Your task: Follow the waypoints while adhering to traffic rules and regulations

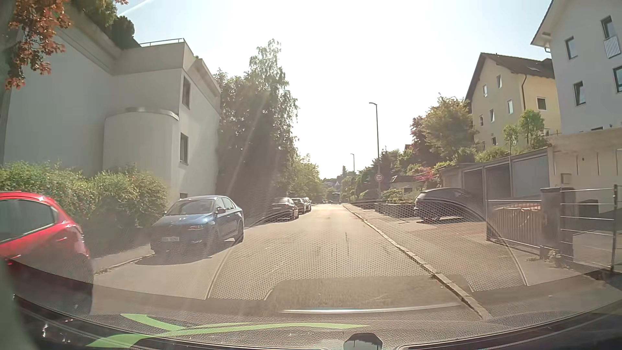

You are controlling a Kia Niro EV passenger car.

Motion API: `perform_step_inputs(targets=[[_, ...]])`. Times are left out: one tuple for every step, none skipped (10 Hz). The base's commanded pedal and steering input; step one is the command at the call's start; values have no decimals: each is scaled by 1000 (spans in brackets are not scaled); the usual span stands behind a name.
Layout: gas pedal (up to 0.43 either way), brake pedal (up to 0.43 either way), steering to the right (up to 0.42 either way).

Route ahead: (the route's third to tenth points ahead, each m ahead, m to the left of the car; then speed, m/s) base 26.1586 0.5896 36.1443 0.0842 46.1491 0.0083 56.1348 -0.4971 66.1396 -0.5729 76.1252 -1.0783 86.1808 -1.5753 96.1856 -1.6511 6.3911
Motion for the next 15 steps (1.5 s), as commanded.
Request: perform_step_inputs(targets=[[87, 0, -3], [87, 0, -3], [87, 0, -3], [79, 0, -3], [79, 0, -2], [79, 0, 1], [79, 0, 5], [67, 0, 6], [67, 0, 6], [67, 0, 6], [67, 0, 6], [67, 0, 6], [67, 0, 5], [67, 0, 4], [67, 0, 4]])
